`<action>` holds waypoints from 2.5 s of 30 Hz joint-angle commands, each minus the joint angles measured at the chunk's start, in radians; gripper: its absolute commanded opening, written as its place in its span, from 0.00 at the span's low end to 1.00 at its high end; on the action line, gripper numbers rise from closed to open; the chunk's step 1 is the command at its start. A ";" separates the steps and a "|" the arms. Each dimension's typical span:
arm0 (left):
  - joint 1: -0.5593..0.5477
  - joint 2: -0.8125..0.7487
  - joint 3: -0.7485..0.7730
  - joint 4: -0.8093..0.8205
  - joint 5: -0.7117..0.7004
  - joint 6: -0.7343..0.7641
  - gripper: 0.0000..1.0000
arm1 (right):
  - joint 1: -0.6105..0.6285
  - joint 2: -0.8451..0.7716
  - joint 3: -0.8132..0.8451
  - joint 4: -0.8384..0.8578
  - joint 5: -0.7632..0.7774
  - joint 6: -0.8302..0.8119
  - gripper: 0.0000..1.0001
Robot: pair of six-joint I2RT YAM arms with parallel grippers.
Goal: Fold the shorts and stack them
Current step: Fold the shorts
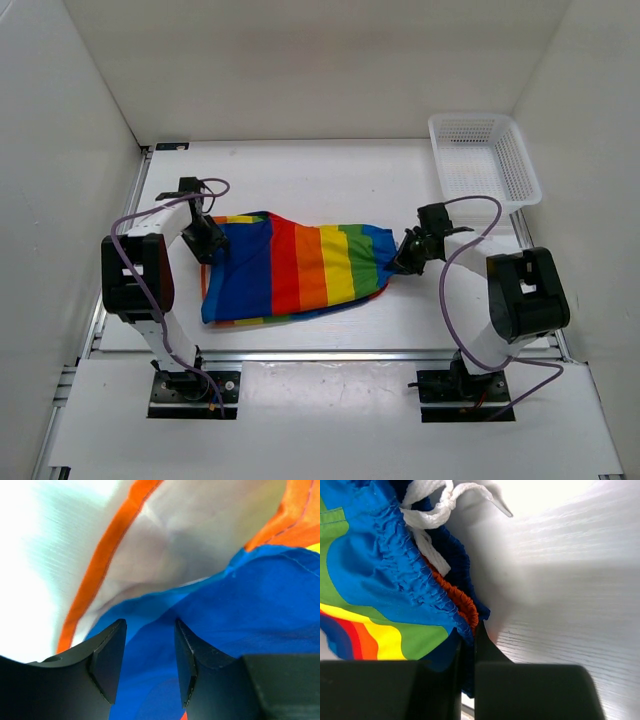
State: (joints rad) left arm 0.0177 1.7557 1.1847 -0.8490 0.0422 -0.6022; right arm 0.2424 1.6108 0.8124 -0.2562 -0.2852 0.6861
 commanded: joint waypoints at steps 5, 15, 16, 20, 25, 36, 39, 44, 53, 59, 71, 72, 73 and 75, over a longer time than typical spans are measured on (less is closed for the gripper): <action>-0.018 -0.059 -0.008 0.022 0.024 0.013 0.54 | -0.022 -0.141 0.163 -0.242 0.246 -0.097 0.00; -0.137 -0.029 0.001 0.031 0.047 -0.008 0.10 | -0.031 -0.227 0.347 -0.390 0.420 -0.281 0.00; -0.151 -0.012 0.012 0.042 0.047 -0.008 0.10 | -0.031 -0.227 0.347 -0.390 0.420 -0.281 0.00; -0.199 0.083 0.076 0.053 0.047 -0.031 0.10 | -0.003 -0.227 0.396 -0.390 0.420 -0.281 0.00; -0.208 0.171 0.136 0.053 0.056 -0.031 0.10 | 0.046 -0.178 0.496 -0.434 0.460 -0.290 0.00; -0.229 0.180 0.136 0.053 0.056 -0.031 0.10 | 0.359 0.157 0.939 -0.741 0.701 -0.247 0.00; -0.229 0.180 0.136 0.053 0.056 -0.031 0.10 | 0.454 0.239 1.047 -0.778 0.739 -0.237 0.00; -0.229 0.180 0.136 0.053 0.056 -0.031 0.10 | 0.593 0.360 1.258 -0.805 0.753 -0.246 0.00; -0.229 0.180 0.136 0.053 0.065 -0.031 0.10 | 0.721 0.548 1.484 -0.778 0.666 -0.302 0.00; -0.229 0.180 0.136 0.053 0.065 -0.031 0.10 | 0.744 0.560 1.527 -0.753 0.649 -0.323 0.00; -0.229 0.171 0.136 0.053 0.056 -0.041 0.10 | 0.744 0.587 1.522 -0.588 0.460 -0.364 0.00; -0.229 0.171 0.136 0.053 0.056 -0.041 0.10 | 0.744 0.587 1.522 -0.563 0.439 -0.364 0.00; -0.219 0.159 0.136 0.053 0.065 -0.041 0.10 | 0.744 0.597 1.512 -0.527 0.419 -0.373 0.00; -0.202 0.130 0.127 0.053 0.097 -0.031 0.11 | 0.744 0.617 1.525 -0.526 0.419 -0.373 0.00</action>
State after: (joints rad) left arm -0.2016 1.9411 1.3071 -0.8104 0.0990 -0.6365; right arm 0.9821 2.1971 2.3074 -0.8902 0.2073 0.3386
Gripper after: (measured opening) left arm 0.115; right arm 0.184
